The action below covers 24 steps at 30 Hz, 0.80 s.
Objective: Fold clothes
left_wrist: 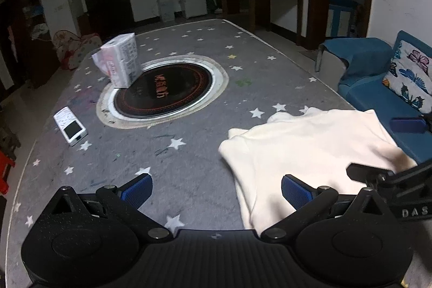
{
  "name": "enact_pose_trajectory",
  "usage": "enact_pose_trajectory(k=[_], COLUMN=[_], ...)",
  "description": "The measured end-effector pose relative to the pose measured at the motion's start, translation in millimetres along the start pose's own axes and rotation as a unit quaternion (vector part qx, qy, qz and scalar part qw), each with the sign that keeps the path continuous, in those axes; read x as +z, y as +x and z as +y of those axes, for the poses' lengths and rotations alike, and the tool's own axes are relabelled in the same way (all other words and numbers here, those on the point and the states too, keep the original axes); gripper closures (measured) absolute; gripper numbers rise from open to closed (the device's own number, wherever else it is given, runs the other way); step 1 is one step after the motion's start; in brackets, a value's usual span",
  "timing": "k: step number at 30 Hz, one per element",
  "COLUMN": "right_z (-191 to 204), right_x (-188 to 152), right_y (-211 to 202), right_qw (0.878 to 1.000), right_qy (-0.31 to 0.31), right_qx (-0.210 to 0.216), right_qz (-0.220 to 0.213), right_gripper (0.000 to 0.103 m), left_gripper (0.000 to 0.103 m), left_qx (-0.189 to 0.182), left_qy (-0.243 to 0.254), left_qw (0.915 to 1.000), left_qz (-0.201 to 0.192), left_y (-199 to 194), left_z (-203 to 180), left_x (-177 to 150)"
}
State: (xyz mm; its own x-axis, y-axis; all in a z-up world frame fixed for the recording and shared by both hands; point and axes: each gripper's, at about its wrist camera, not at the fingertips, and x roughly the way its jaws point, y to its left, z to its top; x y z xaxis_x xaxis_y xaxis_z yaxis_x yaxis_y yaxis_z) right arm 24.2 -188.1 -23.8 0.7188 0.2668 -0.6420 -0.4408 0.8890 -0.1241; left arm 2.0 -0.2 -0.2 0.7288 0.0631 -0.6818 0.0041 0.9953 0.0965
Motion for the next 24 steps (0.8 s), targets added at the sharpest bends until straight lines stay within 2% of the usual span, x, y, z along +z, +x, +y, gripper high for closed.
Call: enact_pose_trajectory(k=[8,14,20,21,22,24], right_z=[-16,-44,-60,-62,-64,-69], right_x=[23,41,41,40,38,35], right_y=[25,57,99,106,112,119], right_qw=[1.000,0.999,0.997,0.996,0.996,0.993], right_qy=[-0.002,0.026,0.027,0.031,0.040,0.062], right_qx=[-0.011,-0.013,-0.010,-0.004,0.007,0.032], right_qz=[0.015,0.028,0.069,0.078,0.086,0.094], right_gripper=[0.012,0.021,0.025,0.031,0.044,0.055], left_gripper=[0.001,0.004,0.008,0.009,0.012,0.030], left_qx=[-0.023,-0.041,-0.054,-0.056,-0.058,-0.070], left_qy=[-0.007,-0.012,0.010,0.015,0.020,0.021], left_qw=[0.9997,0.9990,0.9980,0.9977,0.9974,0.9957], left_qz=[0.008,0.013,0.031,0.035,0.039,0.056], left_y=[30,52,81,86,91,101], left_z=[-3,-6,-18,-21,-24,-25], left_x=[24,41,46,46,46,45])
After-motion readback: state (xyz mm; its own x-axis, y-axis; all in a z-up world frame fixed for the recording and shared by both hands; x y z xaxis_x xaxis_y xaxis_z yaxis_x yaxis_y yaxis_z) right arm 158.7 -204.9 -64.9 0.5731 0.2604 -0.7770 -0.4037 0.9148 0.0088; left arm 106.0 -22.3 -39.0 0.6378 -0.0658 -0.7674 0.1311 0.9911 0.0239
